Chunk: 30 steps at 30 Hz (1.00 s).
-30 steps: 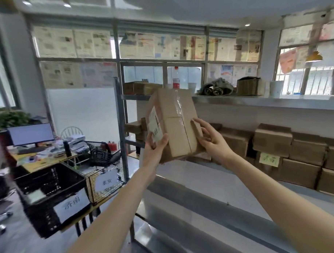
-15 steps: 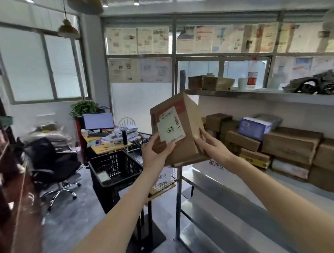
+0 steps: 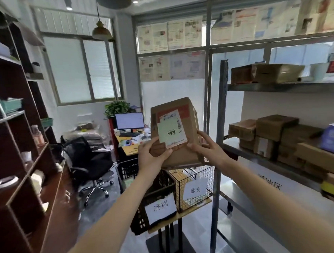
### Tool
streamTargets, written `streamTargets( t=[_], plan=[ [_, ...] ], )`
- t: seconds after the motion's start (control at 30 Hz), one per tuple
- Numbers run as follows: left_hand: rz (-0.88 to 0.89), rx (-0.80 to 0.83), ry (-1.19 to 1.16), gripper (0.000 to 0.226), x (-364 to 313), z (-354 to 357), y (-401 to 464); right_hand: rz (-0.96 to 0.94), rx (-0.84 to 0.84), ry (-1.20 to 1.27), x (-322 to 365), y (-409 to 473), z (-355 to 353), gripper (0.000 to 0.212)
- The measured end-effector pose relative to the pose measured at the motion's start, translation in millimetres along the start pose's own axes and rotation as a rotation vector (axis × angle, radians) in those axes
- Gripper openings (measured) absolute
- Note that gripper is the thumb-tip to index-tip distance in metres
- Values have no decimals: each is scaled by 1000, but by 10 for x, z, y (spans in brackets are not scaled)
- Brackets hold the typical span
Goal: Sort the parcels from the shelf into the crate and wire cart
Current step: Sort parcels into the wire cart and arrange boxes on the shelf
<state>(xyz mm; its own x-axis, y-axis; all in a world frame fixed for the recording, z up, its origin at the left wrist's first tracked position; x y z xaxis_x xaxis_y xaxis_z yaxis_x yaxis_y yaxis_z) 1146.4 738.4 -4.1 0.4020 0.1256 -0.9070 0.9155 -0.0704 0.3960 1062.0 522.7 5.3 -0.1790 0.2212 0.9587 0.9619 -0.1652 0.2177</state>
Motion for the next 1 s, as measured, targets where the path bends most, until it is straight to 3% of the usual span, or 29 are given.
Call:
streamTargets(
  t=[0.2,0.33,0.5,0.8,1.0],
  plan=[
    [-42,-15,68,66,384,208,912,28,-10,47,-411,1117,-88,75],
    [-73,-40,51,54,667,336,1329,49,-21,70,-698,1706,-164,65],
    [-158,-32,92,48,1203,400,1710,129,-4,91,-1184,2291,-149,69],
    [-242,89,397,48,2494,628,2663,263,-2,59,-2265,3436,-310,65],
    [-292,192,474,52,3568,1020,3505,335,-30,17,-3121,4402,-447,67]
  ],
)
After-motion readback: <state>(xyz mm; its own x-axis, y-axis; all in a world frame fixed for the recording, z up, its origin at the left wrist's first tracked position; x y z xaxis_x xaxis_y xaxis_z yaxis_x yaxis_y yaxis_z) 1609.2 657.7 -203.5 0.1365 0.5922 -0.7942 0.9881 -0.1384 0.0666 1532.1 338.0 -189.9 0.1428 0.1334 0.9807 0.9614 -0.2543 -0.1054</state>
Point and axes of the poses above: each hand's wrist, its own y-axis towards the middle knuckle, its own z-axis out of the palm, x = y × z, the point moved 10 cm from there along y, towards the middle knuckle, and after that the axes turned 4 degrees about -z, right-handed, at the moved point
